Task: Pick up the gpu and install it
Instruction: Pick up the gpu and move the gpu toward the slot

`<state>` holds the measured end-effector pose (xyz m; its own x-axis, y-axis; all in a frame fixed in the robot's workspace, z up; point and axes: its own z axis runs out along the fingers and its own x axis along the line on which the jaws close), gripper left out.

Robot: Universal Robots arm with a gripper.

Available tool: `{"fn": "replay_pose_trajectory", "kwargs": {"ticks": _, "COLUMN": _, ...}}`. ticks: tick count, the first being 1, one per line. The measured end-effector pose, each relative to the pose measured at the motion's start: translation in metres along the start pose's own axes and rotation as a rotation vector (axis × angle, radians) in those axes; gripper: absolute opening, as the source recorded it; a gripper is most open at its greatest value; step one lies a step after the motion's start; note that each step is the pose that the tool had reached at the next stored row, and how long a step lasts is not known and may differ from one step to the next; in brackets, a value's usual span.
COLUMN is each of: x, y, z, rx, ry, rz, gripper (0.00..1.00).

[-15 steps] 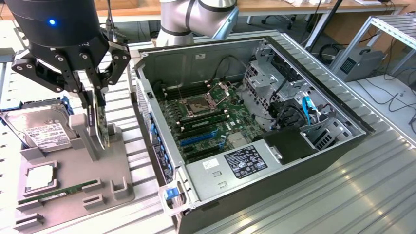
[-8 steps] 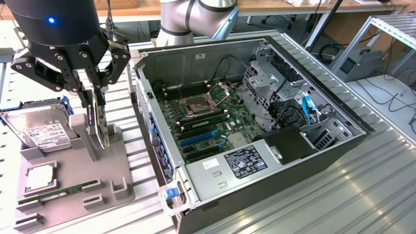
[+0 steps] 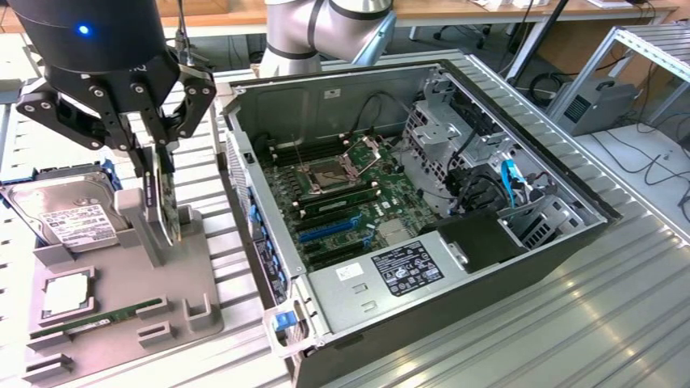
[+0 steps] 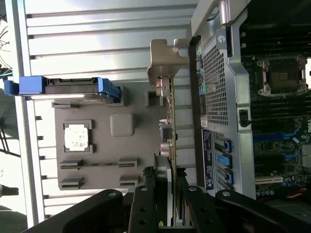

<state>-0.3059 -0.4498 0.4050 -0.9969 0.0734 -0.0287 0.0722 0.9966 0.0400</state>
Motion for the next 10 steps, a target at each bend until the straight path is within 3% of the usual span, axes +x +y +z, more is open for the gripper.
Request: {"fn": "replay_pose_trajectory", "kwargs": {"ticks": 10, "x": -0.0001, "y": 0.0001, "z": -0.0033, "rx": 0.0000, "ry": 0.0000, "rz": 0.000, "gripper": 0.27}}
